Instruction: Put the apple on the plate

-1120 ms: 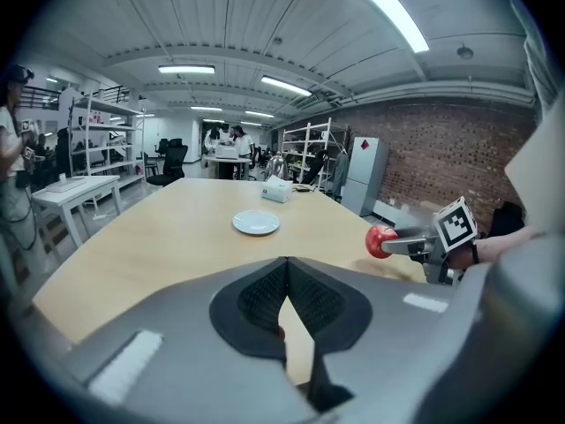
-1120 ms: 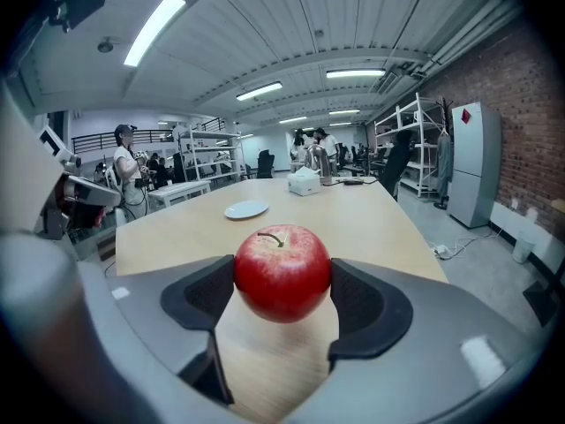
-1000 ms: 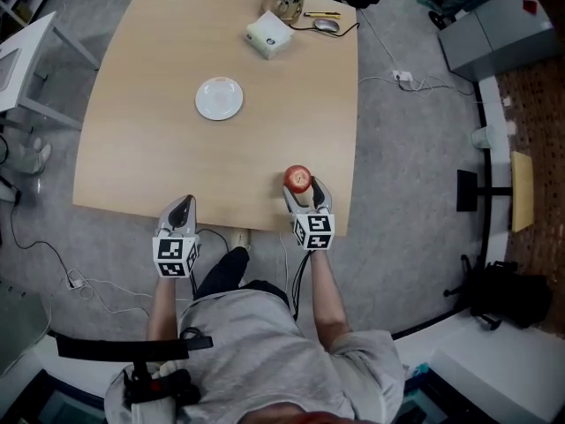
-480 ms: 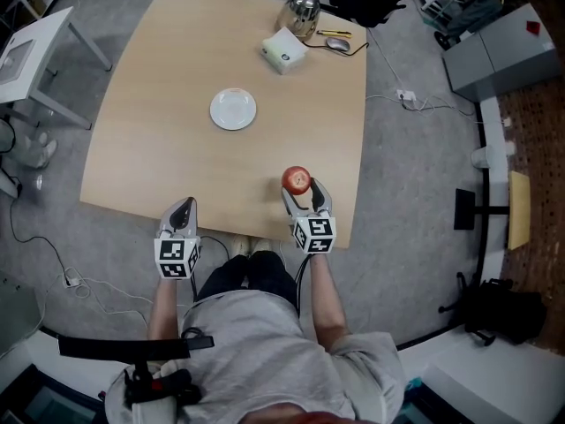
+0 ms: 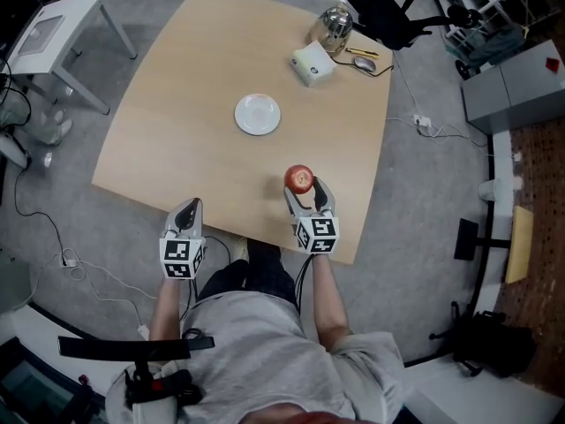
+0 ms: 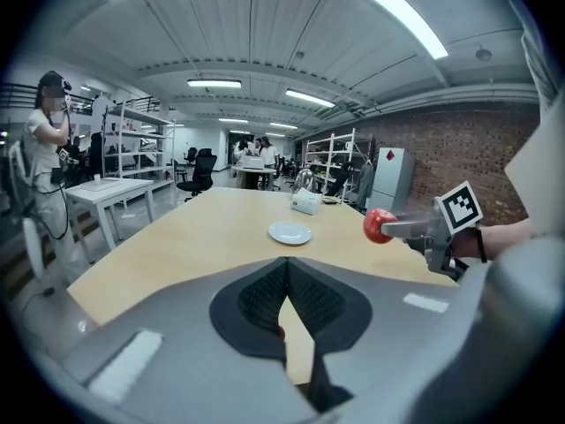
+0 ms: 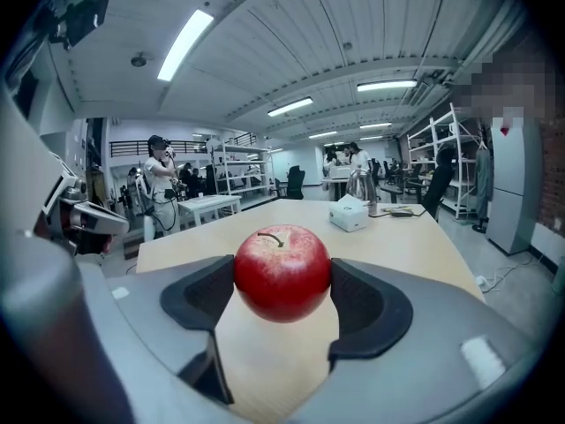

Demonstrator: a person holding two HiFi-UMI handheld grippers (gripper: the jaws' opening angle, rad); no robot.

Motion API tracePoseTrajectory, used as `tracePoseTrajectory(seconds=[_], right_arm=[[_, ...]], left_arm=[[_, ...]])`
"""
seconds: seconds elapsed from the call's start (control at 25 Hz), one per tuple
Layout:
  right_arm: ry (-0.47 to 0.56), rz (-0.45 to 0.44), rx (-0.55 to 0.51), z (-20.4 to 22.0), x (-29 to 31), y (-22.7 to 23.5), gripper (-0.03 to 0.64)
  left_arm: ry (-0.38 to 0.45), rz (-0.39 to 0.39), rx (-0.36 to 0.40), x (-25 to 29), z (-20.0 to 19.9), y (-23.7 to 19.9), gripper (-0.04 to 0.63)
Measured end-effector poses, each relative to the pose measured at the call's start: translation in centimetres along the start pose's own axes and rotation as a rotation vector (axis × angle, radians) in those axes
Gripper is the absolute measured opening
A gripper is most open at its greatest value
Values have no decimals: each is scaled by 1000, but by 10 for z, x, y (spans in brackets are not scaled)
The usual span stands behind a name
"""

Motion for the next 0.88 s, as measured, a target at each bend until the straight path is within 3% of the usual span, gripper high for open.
tracePoseTrajectory(seconds=[0.88], right_arm=[[1, -190, -85, -40, 90, -11, 347]], left_arm=[[-1, -159, -99, -1, 1, -31, 20]])
Point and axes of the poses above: the fingertips, and each gripper's own axes: x forward along the fingers, y to its right, z out of its underside, the point moved 7 cm from there along -x, backward along the fingers, and after that the axes turned 4 degrees about -x, right-handed, at the moved point
